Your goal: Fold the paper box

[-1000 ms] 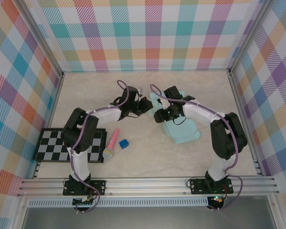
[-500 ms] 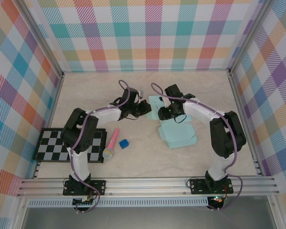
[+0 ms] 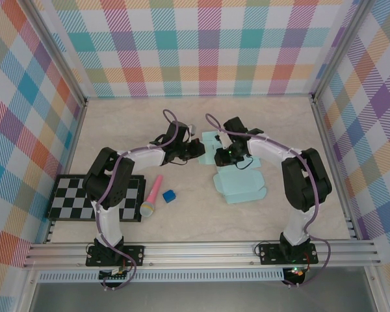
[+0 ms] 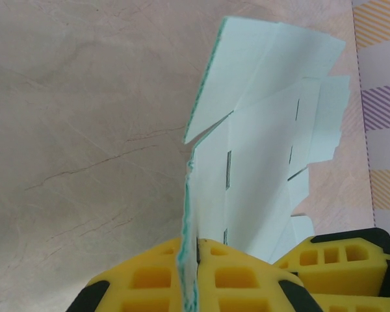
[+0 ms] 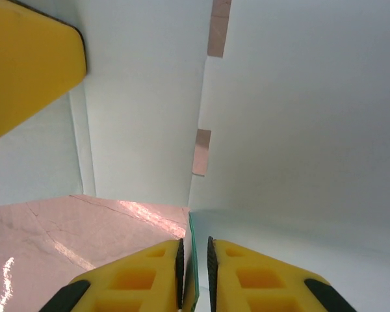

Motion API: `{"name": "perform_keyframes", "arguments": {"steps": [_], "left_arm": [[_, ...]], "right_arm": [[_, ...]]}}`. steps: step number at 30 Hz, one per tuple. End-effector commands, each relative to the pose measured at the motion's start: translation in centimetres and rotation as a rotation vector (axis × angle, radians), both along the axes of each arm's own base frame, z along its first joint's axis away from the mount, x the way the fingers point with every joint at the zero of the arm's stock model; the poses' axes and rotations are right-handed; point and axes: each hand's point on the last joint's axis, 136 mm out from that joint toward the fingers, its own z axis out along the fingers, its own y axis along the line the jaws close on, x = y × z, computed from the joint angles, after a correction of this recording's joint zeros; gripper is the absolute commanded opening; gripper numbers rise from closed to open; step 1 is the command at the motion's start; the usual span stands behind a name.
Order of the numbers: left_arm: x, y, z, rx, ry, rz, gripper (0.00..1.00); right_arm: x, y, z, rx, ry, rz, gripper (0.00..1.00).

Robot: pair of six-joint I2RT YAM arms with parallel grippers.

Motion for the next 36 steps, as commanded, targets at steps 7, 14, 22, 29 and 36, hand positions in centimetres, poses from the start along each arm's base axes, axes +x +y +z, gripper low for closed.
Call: {"name": "perform_keyframes", "arguments": {"steps": [7, 14, 22, 29, 36], "left_arm": [[0.7, -0.1, 0.9, 0.018, -0.106, -0.029, 0.00], [1.1, 1.2, 2.4, -0.025, -0.139, -0.024, 0.52], [4.1, 5.0, 6.0, -0.147, -0.161, 0.054, 0.60], [5.7, 5.2, 5.3, -0.144, -0.148, 0.027, 0.58], [6.0, 2.6, 4.7, -0.202, -0.116, -0.029, 0.54]], "right_arm": [[-0.9, -0.3, -1.4, 0.006, 0.085, -0.014, 0.17], [-1.0, -0.1, -2.4, 0.034, 0.078, -0.003, 0.09], [-0.8, 0.5, -3.1, 0.068, 0.073, 0.028, 0.08], [-0.7, 1.0, -2.9, 0.102, 0.078, 0.033, 0.08], [-0.6, 1.3, -2.8, 0.114, 0.084, 0.036, 0.08]]}}
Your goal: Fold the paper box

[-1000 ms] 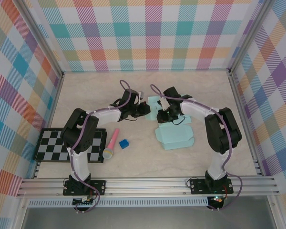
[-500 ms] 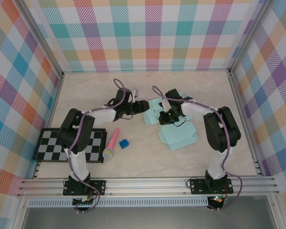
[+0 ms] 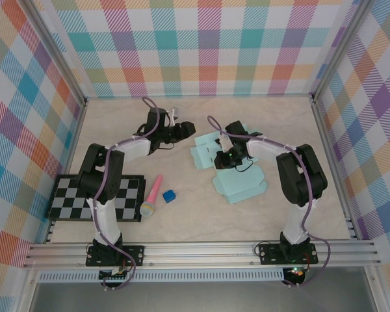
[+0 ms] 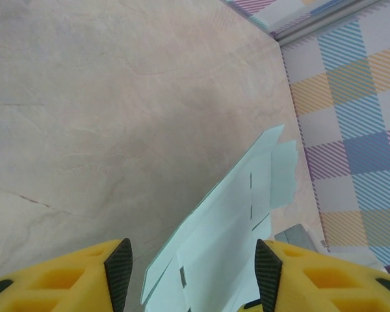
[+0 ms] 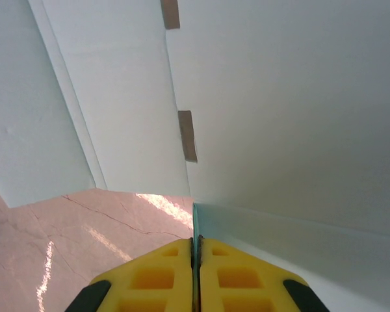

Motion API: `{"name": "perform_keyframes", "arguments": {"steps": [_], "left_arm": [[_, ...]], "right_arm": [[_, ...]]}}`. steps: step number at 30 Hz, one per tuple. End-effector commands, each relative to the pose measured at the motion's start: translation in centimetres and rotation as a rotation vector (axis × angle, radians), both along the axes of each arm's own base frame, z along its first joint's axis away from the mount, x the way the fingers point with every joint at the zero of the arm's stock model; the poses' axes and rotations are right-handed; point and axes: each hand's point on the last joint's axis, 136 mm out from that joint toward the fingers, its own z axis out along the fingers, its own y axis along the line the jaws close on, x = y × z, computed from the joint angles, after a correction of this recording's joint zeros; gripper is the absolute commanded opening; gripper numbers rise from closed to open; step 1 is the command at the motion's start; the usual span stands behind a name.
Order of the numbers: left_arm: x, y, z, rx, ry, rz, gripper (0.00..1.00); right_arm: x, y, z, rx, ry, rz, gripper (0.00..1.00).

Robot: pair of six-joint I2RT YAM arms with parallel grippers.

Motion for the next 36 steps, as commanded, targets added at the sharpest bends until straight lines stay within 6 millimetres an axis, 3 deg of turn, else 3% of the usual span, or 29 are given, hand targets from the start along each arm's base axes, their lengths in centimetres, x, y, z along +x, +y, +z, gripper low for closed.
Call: {"name": "perform_keyframes", "arguments": {"steps": [1, 6, 11, 22, 27, 30, 32, 36], "left_arm": [[-0.4, -2.4, 0.5, -0.035, -0.005, -0.074, 0.53], [-1.1, -3.6, 0.0, -0.035, 0.016, -0.108, 0.45], [-1.4, -4.0, -0.2, -0.048, 0.026, -0.132, 0.31], [-2.4, -4.1, -1.1, -0.050, 0.062, -0.157, 0.31], [-3.1, -4.2, -2.6, -0.035, 0.110, -0.191, 0.30], [-3.1, -4.2, -2.7, -0.036, 0.113, -0.187, 0.33], [-2.9, -4.0, -2.0, -0.036, 0.092, -0.179, 0.47], [-1.7, -2.2, -0.7, -0.019, 0.053, -0.133, 0.58]], "right_arm": [[-0.1, 0.3, -0.5, 0.023, 0.016, 0.020, 0.08], [0.1, 0.5, -0.3, 0.027, 0.016, 0.017, 0.08], [0.1, 0.6, -0.4, 0.033, 0.023, 0.013, 0.09], [0.5, 0.8, -0.6, 0.047, 0.026, -0.008, 0.09], [0.7, 1.1, -0.3, 0.067, 0.019, -0.016, 0.10], [0.8, 1.3, -0.2, 0.080, 0.016, -0.015, 0.10], [0.9, 1.4, -0.2, 0.084, 0.012, -0.017, 0.09], [1.1, 1.6, 0.0, 0.093, 0.005, -0.020, 0.09]]}}
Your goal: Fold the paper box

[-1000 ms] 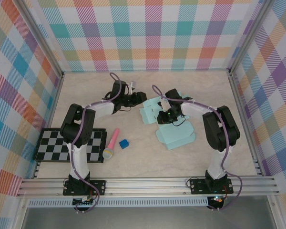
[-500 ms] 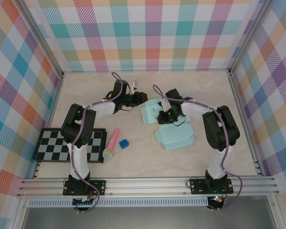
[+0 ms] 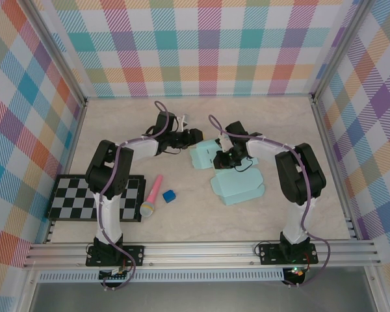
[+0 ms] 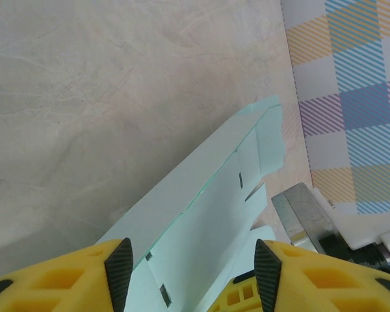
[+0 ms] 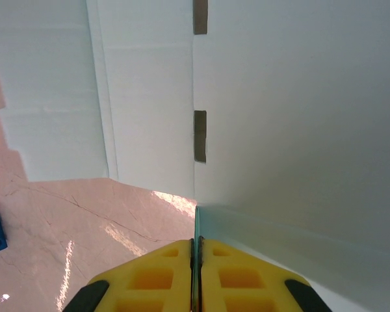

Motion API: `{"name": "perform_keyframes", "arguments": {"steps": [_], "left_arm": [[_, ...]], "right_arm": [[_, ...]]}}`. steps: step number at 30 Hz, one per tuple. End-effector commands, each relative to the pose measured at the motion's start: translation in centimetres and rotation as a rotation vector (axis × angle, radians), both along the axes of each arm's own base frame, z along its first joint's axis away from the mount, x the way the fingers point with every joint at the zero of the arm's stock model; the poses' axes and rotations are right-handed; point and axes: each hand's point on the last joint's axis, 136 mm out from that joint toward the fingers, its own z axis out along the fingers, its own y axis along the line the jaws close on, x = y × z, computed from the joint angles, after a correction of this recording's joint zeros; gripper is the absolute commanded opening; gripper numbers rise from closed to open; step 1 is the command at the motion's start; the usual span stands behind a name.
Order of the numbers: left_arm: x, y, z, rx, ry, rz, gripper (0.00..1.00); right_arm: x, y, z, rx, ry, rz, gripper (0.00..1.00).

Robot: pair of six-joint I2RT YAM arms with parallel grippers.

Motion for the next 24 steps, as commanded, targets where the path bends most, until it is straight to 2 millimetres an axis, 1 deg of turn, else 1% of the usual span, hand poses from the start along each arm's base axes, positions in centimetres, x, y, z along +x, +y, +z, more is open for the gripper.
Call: {"name": "perform_keyframes", "arguments": {"steps": [1, 3, 9, 12, 15, 17, 21, 24], "left_arm": [[0.3, 1.2, 2.0, 0.002, -0.025, 0.007, 0.63], [0.5, 2.3, 1.8, 0.015, -0.018, 0.030, 0.68], [-1.7, 4.4, 0.9, 0.074, -0.001, 0.091, 0.78], [-2.5, 5.6, 0.6, 0.113, 0.004, 0.136, 0.79], [-2.9, 7.0, -0.2, 0.162, 0.007, 0.182, 0.78], [-3.0, 6.6, -0.9, 0.132, 0.023, 0.180, 0.77], [-3.3, 4.0, -2.0, 0.052, 0.065, 0.125, 0.71], [-3.4, 2.1, -1.9, 0.043, 0.048, 0.090, 0.69]], "right_arm": [[1.0, 1.1, 0.3, 0.054, -0.029, 0.000, 0.09], [1.1, 1.2, 0.5, 0.063, -0.034, -0.003, 0.08], [1.3, 1.4, 1.7, 0.091, -0.059, -0.022, 0.06], [1.3, 1.4, 2.3, 0.100, -0.073, -0.026, 0.06], [1.4, 1.4, 2.8, 0.107, -0.089, -0.027, 0.06], [1.5, 1.4, 3.2, 0.113, -0.099, -0.030, 0.06], [1.8, 1.5, 4.0, 0.126, -0.122, -0.042, 0.06], [2.0, 1.6, 4.8, 0.139, -0.136, -0.051, 0.06]]}}
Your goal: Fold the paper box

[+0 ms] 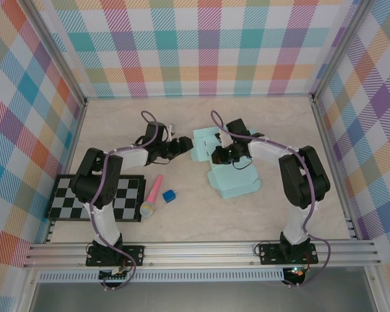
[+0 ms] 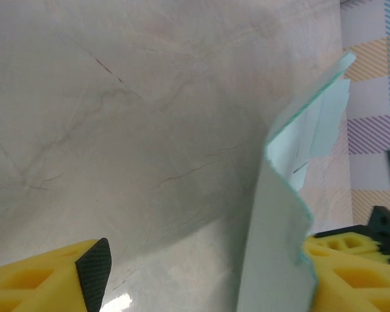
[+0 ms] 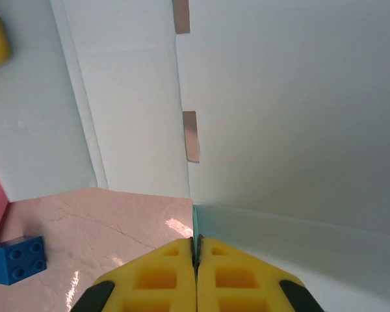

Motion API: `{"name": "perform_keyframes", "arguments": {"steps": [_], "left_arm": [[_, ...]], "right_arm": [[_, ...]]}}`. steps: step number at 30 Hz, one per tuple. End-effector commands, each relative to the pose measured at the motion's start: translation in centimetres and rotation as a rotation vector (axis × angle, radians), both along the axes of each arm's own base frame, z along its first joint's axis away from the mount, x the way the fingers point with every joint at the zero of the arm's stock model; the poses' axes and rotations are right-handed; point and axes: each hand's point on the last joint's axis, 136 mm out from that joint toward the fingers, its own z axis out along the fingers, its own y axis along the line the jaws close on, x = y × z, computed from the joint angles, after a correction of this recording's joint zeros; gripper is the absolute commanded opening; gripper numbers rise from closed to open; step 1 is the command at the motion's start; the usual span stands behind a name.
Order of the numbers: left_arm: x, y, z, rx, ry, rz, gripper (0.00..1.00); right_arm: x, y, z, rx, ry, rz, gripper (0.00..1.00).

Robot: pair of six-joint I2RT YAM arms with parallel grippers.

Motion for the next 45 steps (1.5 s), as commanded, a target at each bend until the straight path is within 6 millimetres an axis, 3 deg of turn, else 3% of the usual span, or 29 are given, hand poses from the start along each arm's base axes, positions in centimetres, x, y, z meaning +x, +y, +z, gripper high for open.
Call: {"name": "perform_keyframes", "arguments": {"steps": [1, 3, 6, 10, 15, 22, 23, 25, 27, 28, 31, 33, 40, 45], "left_arm": [[-0.1, -2.8, 0.6, -0.050, -0.023, -0.056, 0.68], [0.1, -3.3, 0.8, -0.058, -0.027, -0.053, 0.62], [0.5, -3.3, 1.1, -0.058, -0.039, -0.049, 0.38], [0.6, -3.3, 2.1, -0.051, -0.085, -0.065, 0.19], [0.4, -3.1, 3.0, -0.016, -0.150, -0.092, 0.00], [0.5, -3.5, 3.2, 0.024, -0.178, -0.127, 0.00], [0.5, -3.6, 3.3, 0.026, -0.188, -0.128, 0.00], [0.3, -3.9, 3.9, 0.032, -0.220, -0.135, 0.00], [0.0, -4.3, 4.4, 0.050, -0.251, -0.142, 0.00], [-0.1, -4.4, 4.6, 0.063, -0.266, -0.142, 0.00], [-0.4, -4.8, 5.1, 0.067, -0.305, -0.138, 0.00], [-0.6, -5.0, 5.5, 0.058, -0.327, -0.137, 0.00], [-1.4, -4.9, 6.5, 0.051, -0.419, -0.138, 0.00], [-1.6, -4.7, 6.9, 0.087, -0.465, -0.152, 0.00]], "right_arm": [[0.5, 0.5, 2.2, 0.054, -0.048, -0.007, 0.06], [0.5, 0.4, 2.5, 0.052, -0.054, -0.015, 0.06], [0.6, 0.0, 2.5, 0.040, -0.063, -0.034, 0.08], [0.7, -0.6, 2.5, 0.021, -0.050, -0.090, 0.15], [1.1, -1.7, 3.3, 0.007, -0.047, -0.209, 0.34], [1.7, -2.5, 7.0, 0.011, -0.094, -0.269, 0.46], [1.7, -2.9, 7.2, 0.002, -0.083, -0.308, 0.47], [1.9, -3.9, 7.2, 0.021, 0.023, -0.449, 0.56], [2.1, -4.0, 7.5, 0.088, 0.128, -0.554, 0.40], [2.4, -3.5, 8.0, 0.143, 0.161, -0.583, 0.39], [3.1, -2.3, 9.5, 0.233, 0.245, -0.665, 0.66], [3.6, -2.0, 9.7, 0.264, 0.304, -0.730, 0.74], [5.6, -2.0, 10.8, 0.164, 0.357, -0.850, 0.75], [6.1, -0.8, 11.2, 0.156, 0.398, -0.844, 0.77]]}}
